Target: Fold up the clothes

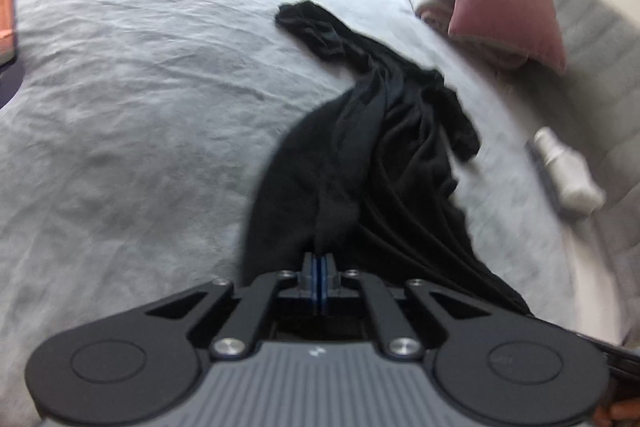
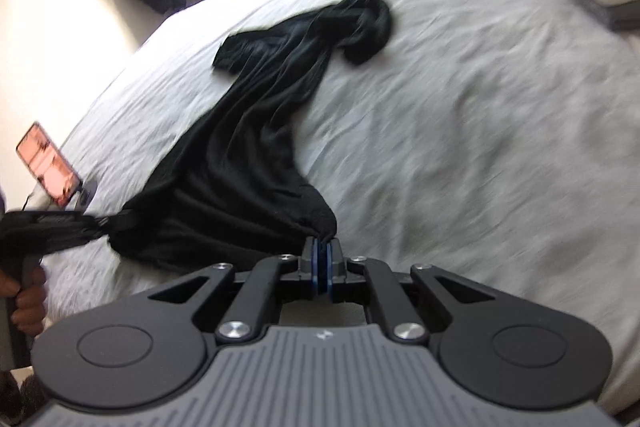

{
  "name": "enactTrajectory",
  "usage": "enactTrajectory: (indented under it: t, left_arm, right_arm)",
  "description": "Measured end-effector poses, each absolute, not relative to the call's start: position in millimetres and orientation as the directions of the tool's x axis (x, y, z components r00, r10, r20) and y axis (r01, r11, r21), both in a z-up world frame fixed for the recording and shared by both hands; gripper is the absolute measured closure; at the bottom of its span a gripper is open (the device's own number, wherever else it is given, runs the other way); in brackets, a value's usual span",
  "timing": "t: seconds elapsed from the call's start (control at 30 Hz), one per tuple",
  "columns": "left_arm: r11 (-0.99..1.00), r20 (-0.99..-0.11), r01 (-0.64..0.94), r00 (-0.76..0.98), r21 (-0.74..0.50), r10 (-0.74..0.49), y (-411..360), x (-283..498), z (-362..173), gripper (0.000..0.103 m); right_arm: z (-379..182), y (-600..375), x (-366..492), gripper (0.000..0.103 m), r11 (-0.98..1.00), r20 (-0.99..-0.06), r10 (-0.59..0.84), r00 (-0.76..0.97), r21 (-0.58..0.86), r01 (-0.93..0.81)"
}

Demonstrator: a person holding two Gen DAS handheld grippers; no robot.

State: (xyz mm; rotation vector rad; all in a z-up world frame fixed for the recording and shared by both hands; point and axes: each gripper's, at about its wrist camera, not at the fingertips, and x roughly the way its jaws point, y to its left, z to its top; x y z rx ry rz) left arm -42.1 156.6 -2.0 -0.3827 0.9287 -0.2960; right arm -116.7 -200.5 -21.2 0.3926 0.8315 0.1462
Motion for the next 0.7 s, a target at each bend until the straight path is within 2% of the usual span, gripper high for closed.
enactTrajectory:
  t: [0.17,0.4,0.57,0.7]
  left_arm:
    - [0.854,-0.680,0.064,0.575,-0.517,-0.455,186.7,-59.0,12.2,0.102]
    - [0.827,-0.678,0.046,0.548,-0.561,-0.490,214.3,-79.2,12.3,0.102]
    - [0.839,-0.693,0.065,0.531,-0.540,-0.488,218.3,-92.2,8.8,0.102]
    - [0.874,-0.742,0.080,0.495,-0.480,-0.453,210.8,-95.4,-2.0,0.102]
  right_arm:
    - [-1.4,-235.3,-126.5,0.099,0.931,-0.683,0.204,0.702,0.357,0.076]
    - [6.1,-264.6,-140.3,0.099,0.936,-0.698,0.161,0.697,0.332,0.117]
    - [7.0,-278.2,-148.5,0.099,0.941,-0.715,0.138,0.685,0.311,0.135]
    - [7.7,-289.0,-155.1,0.099,0.944,-0.728,0.120,0.675,0.294,0.149]
